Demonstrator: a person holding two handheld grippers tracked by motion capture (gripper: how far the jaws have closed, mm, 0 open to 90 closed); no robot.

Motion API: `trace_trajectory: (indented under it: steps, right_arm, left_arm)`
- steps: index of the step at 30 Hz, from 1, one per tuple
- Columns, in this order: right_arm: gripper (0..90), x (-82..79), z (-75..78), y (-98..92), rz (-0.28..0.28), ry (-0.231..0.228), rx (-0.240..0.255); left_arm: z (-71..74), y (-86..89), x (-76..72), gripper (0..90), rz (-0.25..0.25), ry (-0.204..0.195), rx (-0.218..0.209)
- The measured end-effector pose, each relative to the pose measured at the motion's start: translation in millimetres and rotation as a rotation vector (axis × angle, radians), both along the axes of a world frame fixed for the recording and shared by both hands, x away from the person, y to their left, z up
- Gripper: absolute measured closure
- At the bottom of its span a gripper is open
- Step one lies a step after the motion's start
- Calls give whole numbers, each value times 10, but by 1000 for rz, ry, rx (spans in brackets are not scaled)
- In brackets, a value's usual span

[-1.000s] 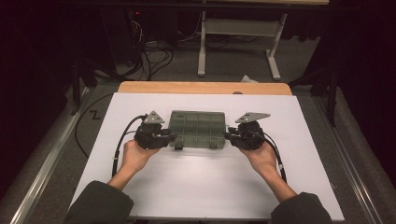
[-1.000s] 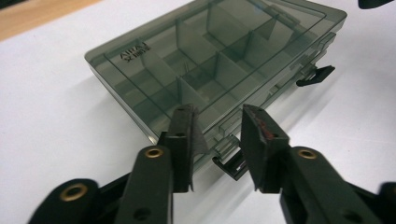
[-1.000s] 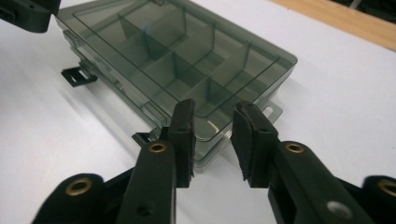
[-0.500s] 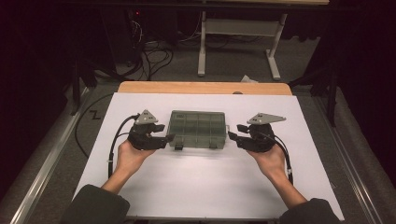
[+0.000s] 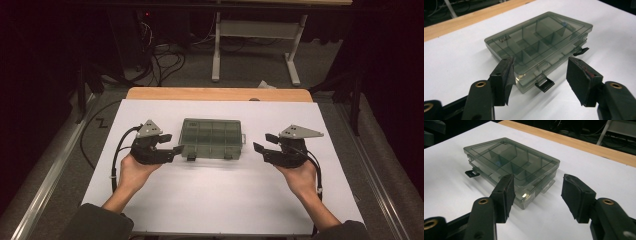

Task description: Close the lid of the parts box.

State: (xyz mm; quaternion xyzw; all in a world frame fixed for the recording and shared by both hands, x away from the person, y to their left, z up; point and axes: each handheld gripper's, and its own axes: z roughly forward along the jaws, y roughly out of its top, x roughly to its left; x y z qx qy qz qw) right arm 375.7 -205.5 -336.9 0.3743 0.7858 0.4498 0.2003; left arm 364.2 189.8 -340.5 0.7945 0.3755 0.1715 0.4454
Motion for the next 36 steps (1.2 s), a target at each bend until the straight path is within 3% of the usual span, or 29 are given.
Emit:
trace_trajectory:
  steps: [7,9,19,28,36]
  right_arm:
    - [423,-74,-9,-102,-1,-16,10]
    - [416,-100,-8,-126,-5,-16,20]
    - [372,-207,-41,-264,-19,-54,50]
    - [346,-298,-90,-365,-28,-75,70]
    - [317,-364,-174,-471,-32,-85,97]
  left_arm:
    - [-2,36,-66,376,8,-16,-23]
    - [-20,57,-83,364,11,-4,-52]
    - [-36,134,-214,334,40,-26,-81]
    - [-90,184,-298,313,90,-44,-91]
    - [-147,223,-370,318,93,-64,-89]
